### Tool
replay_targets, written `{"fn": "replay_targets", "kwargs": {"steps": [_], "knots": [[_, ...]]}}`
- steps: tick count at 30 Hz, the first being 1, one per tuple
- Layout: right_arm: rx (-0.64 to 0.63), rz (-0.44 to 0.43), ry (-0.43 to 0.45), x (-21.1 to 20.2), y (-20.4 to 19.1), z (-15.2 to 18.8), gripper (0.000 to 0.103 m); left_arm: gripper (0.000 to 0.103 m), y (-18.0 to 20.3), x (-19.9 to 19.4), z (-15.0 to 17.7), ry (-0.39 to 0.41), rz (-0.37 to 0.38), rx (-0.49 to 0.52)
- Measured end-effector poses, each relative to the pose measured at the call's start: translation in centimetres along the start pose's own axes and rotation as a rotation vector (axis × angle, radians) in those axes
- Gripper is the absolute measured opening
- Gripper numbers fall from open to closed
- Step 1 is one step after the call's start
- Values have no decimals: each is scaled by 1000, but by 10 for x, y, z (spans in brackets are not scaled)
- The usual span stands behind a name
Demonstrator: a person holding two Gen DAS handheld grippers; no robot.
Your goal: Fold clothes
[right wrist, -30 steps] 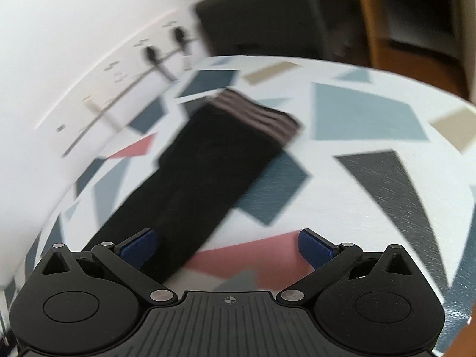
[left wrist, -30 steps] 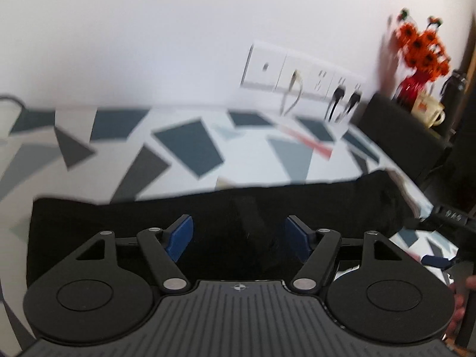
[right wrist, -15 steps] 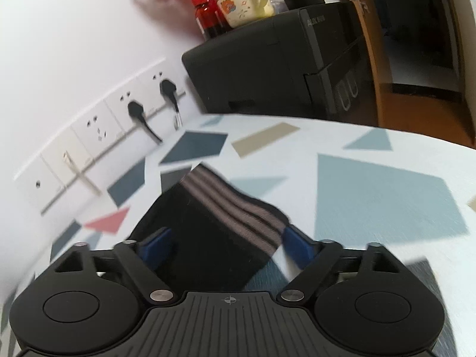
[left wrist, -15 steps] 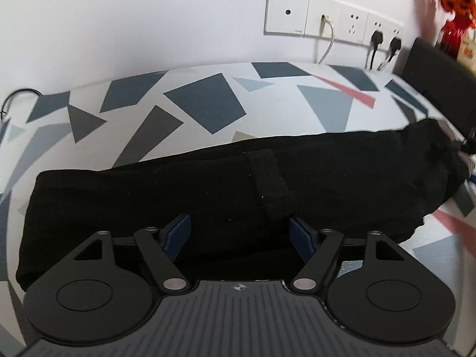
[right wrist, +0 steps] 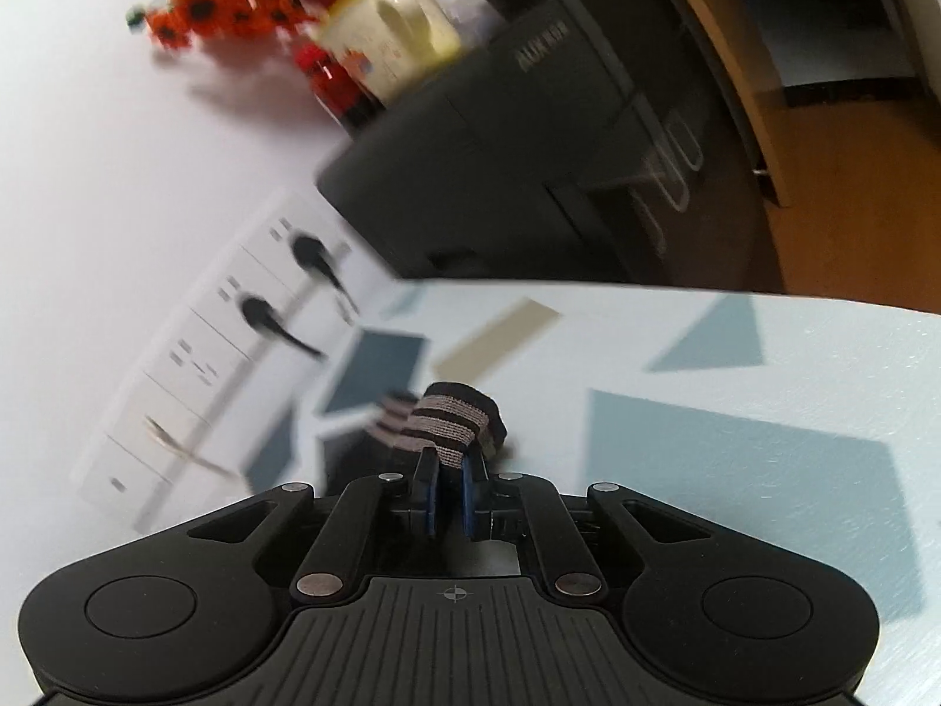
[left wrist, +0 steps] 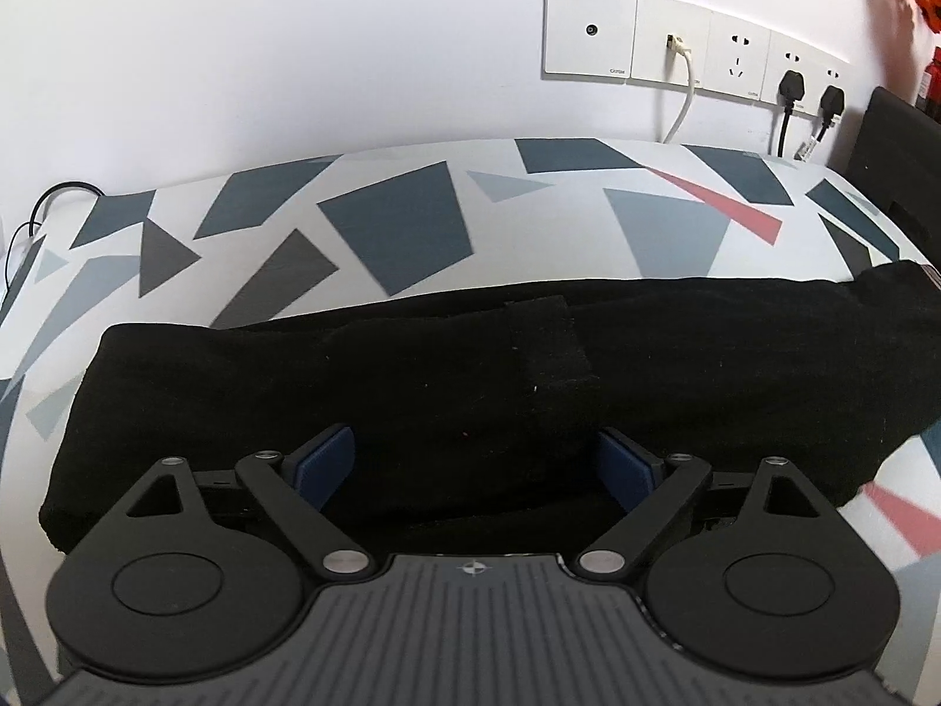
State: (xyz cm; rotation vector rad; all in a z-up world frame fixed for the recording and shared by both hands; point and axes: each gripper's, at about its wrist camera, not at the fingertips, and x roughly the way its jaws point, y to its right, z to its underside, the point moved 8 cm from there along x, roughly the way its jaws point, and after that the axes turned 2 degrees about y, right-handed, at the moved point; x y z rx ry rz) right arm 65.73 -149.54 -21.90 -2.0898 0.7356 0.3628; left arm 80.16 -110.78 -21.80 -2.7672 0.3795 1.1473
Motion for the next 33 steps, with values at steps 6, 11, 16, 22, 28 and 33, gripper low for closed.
{"fn": "replay_targets", "kwargs": {"steps": [6,11,16,22,28,33], "knots": [[103,-35,-44,11,7,4,31,93,0,1,-1,-14,25,17],[44,-68,-24,21,-10,2,63,94,-1,0,1,-21,46,45],[64,-59,-83,46,-13,4,9,96,-2,1,1,-23,46,44],[46,-57,-3,23,-19,-16,8,100,-4,3,1,-27,57,52],[-18,26,-45,19,-15,-3,8,101,-7,3,-2,-52,76,42],[-112,-59,0,-6,-56,-4,8,98,-37,-31,-21,-11,241,-144]]}}
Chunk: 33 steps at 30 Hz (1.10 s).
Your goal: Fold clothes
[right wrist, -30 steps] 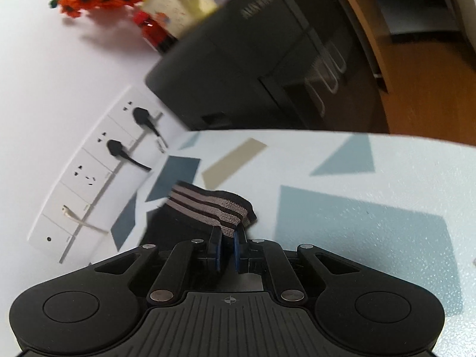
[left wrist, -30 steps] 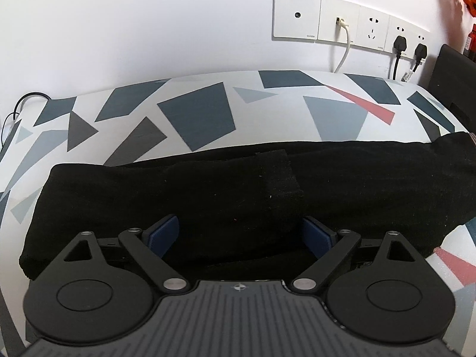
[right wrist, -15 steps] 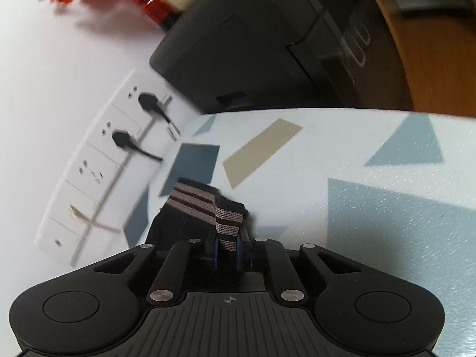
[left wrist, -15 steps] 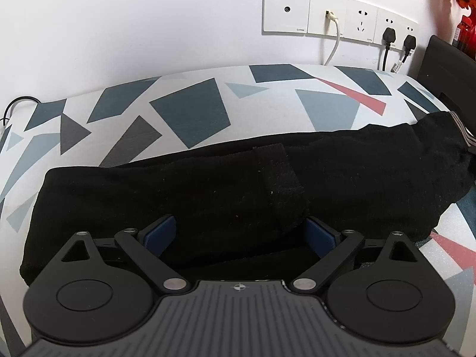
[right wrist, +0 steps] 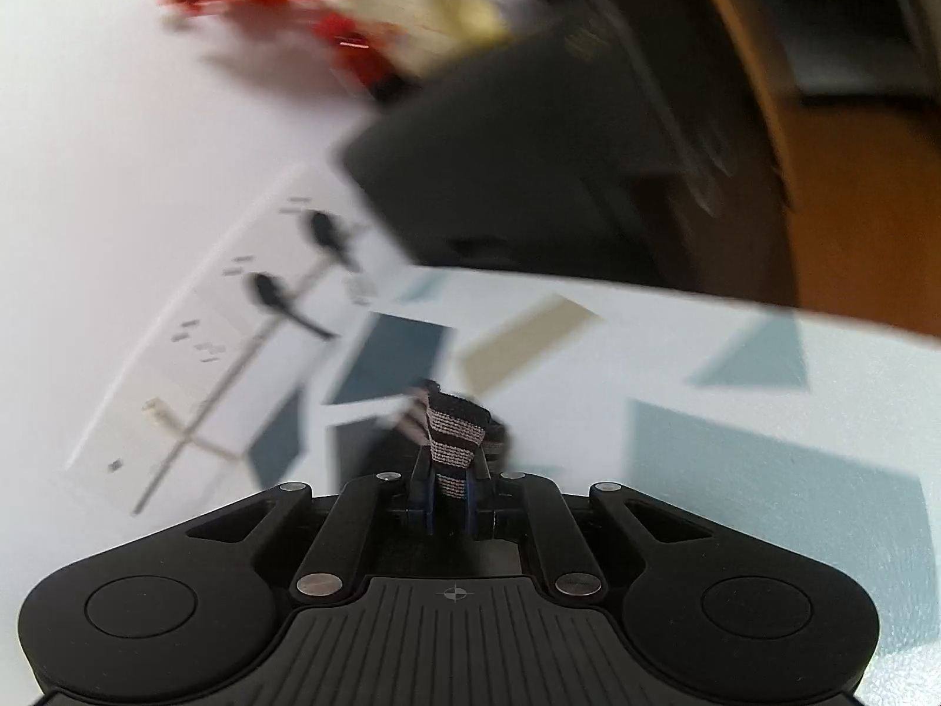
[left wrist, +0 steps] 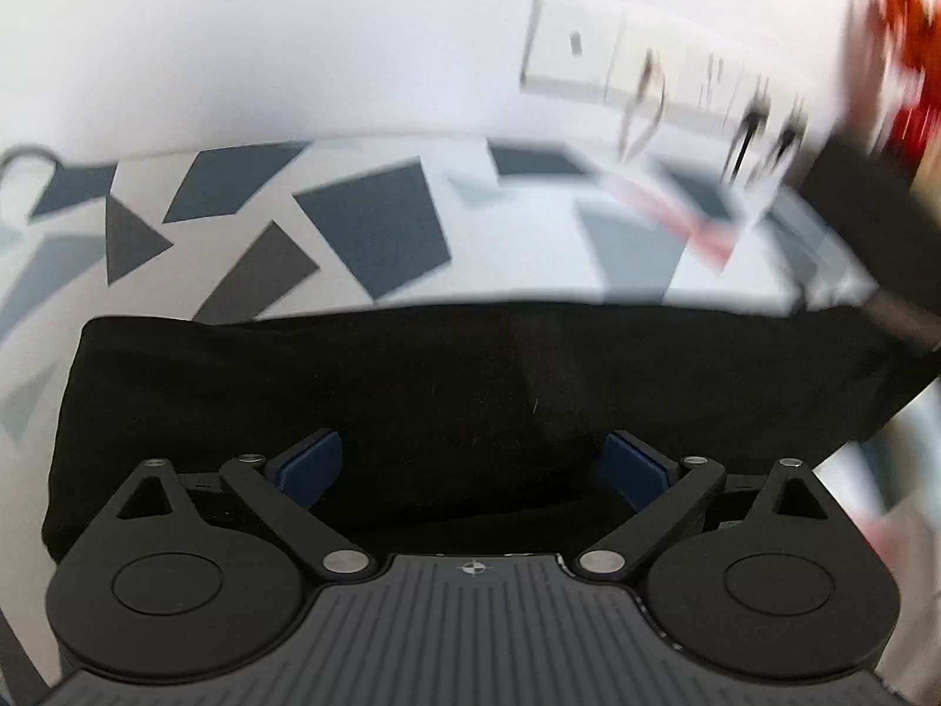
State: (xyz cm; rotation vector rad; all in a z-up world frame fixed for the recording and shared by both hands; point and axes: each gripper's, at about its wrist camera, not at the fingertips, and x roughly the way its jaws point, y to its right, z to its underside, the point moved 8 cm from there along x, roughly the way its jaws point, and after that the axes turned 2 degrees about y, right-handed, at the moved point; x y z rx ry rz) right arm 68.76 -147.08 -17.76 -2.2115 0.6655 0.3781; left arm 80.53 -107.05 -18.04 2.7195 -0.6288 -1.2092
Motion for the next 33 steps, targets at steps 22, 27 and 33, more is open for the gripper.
{"fn": "replay_targets", "kwargs": {"steps": [22,27,33], "knots": [[-729,-655,-404,-34,-318,300,8,98,-249,-140,53,94,-211,-598],[-762,-631,-351,-45,-330,307,8,98,-270,-158,56,115,-192,-618],[-863,-697,-326,-63,-348,322,9,98,-282,-150,56,99,-165,-630]]}}
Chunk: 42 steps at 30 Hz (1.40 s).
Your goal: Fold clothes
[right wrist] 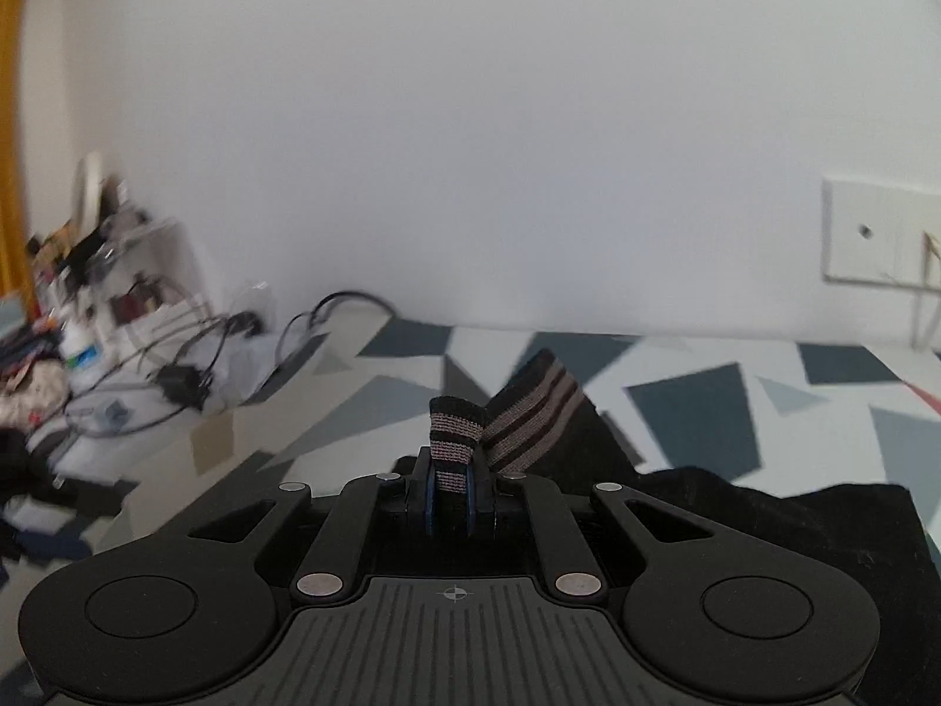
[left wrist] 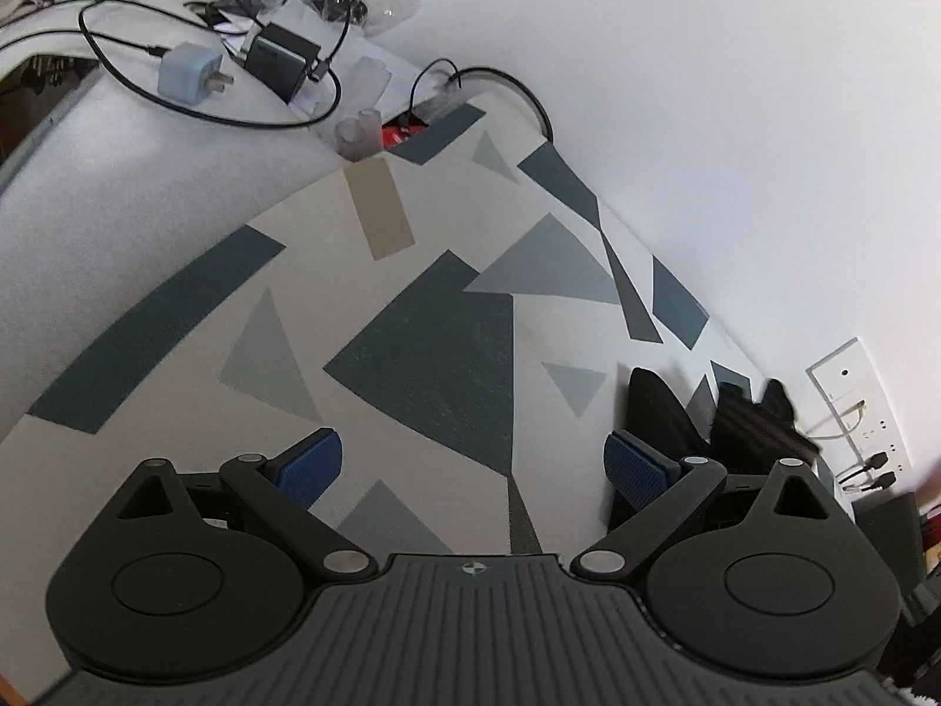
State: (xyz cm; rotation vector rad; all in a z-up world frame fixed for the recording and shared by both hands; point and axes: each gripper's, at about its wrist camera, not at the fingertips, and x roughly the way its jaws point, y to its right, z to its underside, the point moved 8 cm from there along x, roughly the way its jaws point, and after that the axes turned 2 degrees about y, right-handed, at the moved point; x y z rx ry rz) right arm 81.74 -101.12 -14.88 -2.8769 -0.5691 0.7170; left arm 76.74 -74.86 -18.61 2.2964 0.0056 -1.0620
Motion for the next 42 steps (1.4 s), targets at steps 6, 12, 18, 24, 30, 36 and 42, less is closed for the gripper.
{"fn": "replay_targets", "kwargs": {"steps": [6,12,18,24,30,36,42], "knots": [[-95,-75,-135,10,-33,30,41,98,14,12,1,-50,48,11],[-76,-46,-82,-18,-32,8,72,97,59,29,-15,-56,148,62],[162,119,-19,-62,41,-5,73,79,143,64,-2,-105,243,324],[367,294,-40,-75,121,21,63,8,173,106,24,-133,167,458],[326,406,-170,-57,148,55,54,8,150,113,24,-101,35,526],[375,352,-133,-65,154,51,68,72,131,107,15,-139,27,446],[463,348,-36,-85,169,36,99,85,120,103,17,-186,42,431]]}}
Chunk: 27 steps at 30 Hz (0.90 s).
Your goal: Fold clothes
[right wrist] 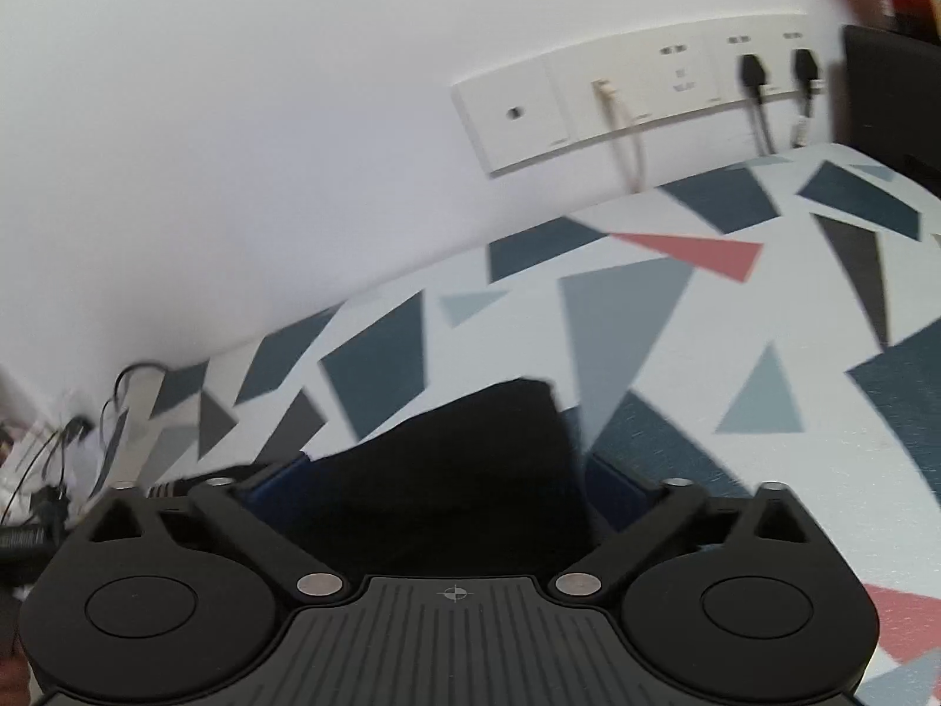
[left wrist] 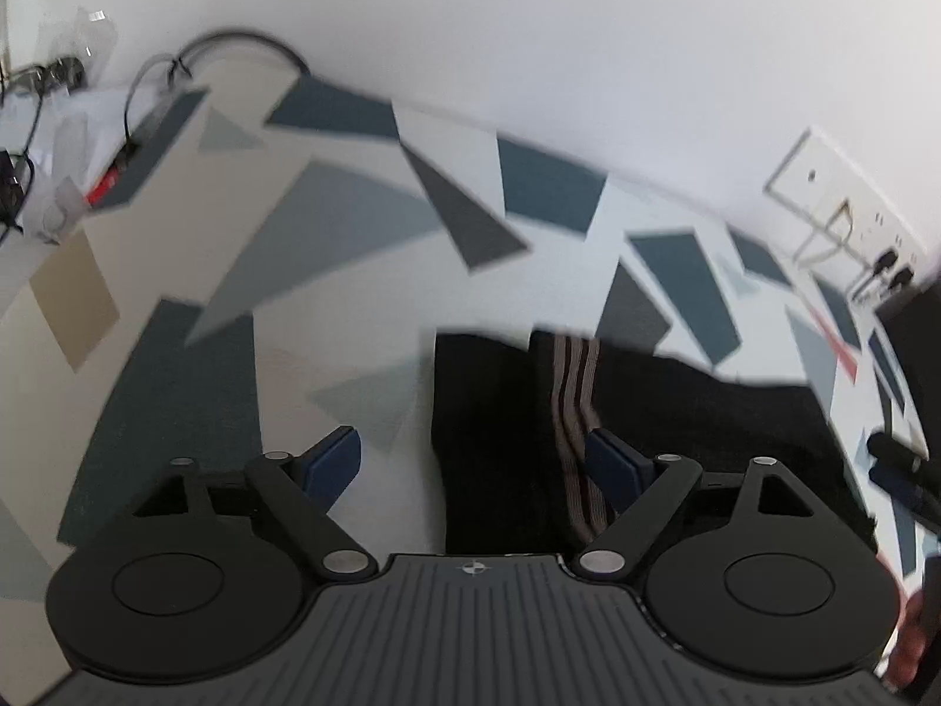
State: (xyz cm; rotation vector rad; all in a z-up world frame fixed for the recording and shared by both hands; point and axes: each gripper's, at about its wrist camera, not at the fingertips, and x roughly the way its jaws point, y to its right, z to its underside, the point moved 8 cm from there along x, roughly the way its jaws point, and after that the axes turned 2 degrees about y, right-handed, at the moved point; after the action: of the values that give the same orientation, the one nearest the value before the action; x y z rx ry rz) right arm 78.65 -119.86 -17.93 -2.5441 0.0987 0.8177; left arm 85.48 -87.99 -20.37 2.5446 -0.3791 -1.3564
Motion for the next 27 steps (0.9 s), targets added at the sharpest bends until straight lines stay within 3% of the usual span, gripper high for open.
{"fn": "replay_targets", "kwargs": {"steps": [2,4,8,13,19,24,27], "knots": [[5,29,-22,5,9,1,99,85,5,4,3,-24,42,-12],[15,54,-51,11,17,5,99,92,13,11,5,-45,49,10],[-55,80,-103,24,14,14,102,103,28,23,5,-63,0,94],[-170,112,-154,37,5,23,102,103,40,34,8,-99,-103,208],[-194,138,-138,41,1,24,102,103,41,34,11,-70,-137,214],[-183,124,-103,39,4,24,102,103,41,31,15,-20,-123,236],[-175,112,-96,38,5,23,102,103,39,30,14,-40,-111,251]]}}
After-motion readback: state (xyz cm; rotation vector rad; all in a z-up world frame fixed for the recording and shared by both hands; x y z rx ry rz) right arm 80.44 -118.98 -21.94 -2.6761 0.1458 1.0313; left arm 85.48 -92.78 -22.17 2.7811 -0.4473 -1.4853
